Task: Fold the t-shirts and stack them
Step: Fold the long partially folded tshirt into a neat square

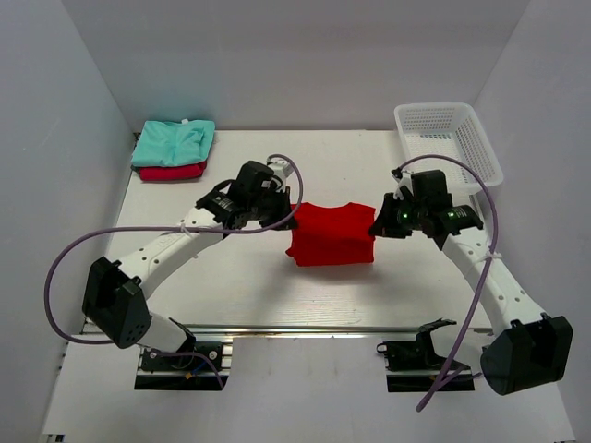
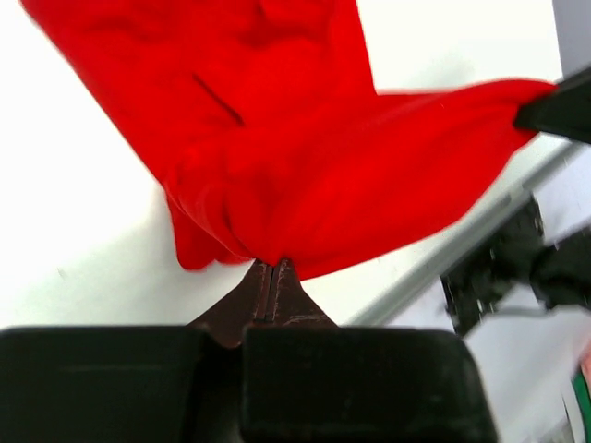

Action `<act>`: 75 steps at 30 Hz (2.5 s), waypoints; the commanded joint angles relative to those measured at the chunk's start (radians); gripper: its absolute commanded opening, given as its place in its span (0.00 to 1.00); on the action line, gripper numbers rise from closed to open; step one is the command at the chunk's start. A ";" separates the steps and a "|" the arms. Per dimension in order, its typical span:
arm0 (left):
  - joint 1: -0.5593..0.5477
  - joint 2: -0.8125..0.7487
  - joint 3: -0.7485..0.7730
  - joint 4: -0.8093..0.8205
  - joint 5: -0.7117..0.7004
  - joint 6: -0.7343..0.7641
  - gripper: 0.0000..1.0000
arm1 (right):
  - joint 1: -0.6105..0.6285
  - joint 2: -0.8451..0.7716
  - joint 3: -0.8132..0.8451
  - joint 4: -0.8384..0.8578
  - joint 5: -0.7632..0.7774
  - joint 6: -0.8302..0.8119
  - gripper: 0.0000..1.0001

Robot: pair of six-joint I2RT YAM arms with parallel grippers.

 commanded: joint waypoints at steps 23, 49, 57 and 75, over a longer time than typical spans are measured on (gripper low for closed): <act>0.095 0.463 0.441 0.148 -0.199 0.085 0.00 | -0.065 0.485 0.360 0.153 0.231 0.010 0.00; 0.199 0.703 0.659 0.257 -0.084 0.156 1.00 | -0.130 0.820 0.657 0.271 0.148 -0.026 0.90; 0.170 0.517 0.389 0.333 0.328 0.165 0.93 | -0.120 0.590 0.303 0.490 -0.132 0.035 0.90; 0.170 0.534 0.281 0.215 0.252 0.105 0.78 | -0.111 0.573 0.204 0.495 -0.151 0.045 0.90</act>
